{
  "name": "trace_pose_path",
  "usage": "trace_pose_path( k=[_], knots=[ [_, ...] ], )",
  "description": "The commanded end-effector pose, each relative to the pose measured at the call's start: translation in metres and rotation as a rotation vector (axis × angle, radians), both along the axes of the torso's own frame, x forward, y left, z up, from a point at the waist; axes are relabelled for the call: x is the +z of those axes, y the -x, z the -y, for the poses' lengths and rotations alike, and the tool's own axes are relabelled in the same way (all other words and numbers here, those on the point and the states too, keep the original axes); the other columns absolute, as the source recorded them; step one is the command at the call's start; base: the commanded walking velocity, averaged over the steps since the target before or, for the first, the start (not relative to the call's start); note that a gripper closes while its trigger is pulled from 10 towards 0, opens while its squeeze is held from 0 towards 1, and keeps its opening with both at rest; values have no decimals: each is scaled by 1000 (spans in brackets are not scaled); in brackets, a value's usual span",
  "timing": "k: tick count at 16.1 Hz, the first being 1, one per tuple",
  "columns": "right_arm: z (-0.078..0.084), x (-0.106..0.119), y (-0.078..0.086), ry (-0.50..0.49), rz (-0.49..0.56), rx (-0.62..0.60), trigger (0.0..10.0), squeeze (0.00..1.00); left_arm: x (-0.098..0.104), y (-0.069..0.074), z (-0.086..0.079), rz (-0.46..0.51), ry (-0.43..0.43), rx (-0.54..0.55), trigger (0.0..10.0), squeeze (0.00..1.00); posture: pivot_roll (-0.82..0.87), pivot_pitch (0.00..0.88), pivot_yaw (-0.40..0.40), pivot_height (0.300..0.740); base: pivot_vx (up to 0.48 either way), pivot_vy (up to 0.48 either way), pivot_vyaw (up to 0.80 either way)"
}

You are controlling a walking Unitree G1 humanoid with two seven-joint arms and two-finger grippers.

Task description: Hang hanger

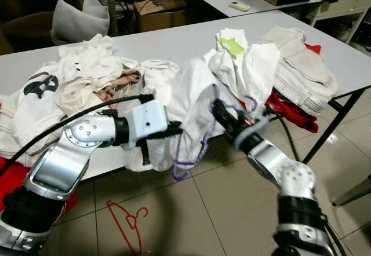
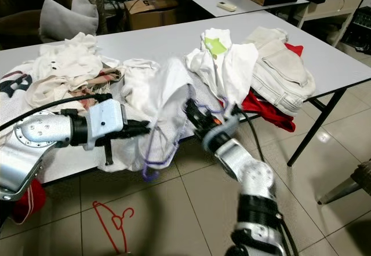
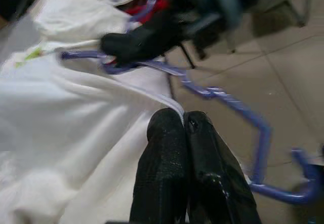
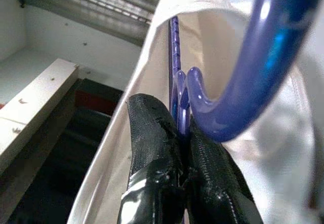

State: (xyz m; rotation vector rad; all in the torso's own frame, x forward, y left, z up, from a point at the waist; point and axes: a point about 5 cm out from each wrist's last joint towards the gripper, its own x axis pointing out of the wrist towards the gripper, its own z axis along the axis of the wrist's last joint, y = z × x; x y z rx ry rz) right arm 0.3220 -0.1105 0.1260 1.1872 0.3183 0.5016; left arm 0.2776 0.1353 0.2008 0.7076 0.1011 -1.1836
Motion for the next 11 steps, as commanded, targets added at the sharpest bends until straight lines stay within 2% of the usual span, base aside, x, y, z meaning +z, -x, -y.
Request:
trace_pose_path(
  k=[1, 4, 5, 6, 9, 10, 11],
  knots=[
    [1, 3, -5, -3, -3, -39, 10000, 0, -3, 6, 3, -45, -9, -41, 0, 0, -140, 0, 24, 740, 0, 0, 0],
    [1, 7, -12, -77, -14, -95, 10000, 0, -9, 13, -2, -105, -46, -61, 0, 0, -136, 0, 25, 740, 0, 0, 0],
    [2, 9, -13, -78, -13, -114, 10000, 0, -14, 11, -10, -106, -96, -33, 0, 0, -137, 0, 25, 740, 0, 0, 0],
    [3, 8, -14, -52, -11, -129, 10000, 0, -13, 12, -14, -124, -98, -27, 0, 0, -138, 0, 25, 740, 0, 0, 0],
    [6, 7, -18, -52, -22, -174, 10000, 0, -7, 23, -9, -245, -29, -79, 0, 0, -138, 0, 25, 740, 0, 0, 0],
    [6, 7, -19, -38, -21, -179, 10000, 0, -3, 29, -3, -287, 7, -124, 0, 0, -138, 0, 25, 740, 0, 0, 0],
    [5, 8, -19, -33, -21, -181, 10000, 0, -2, 30, -1, -295, 19, -139, 0, 0, -138, 0, 25, 740, 0, 0, 0]
  ],
)
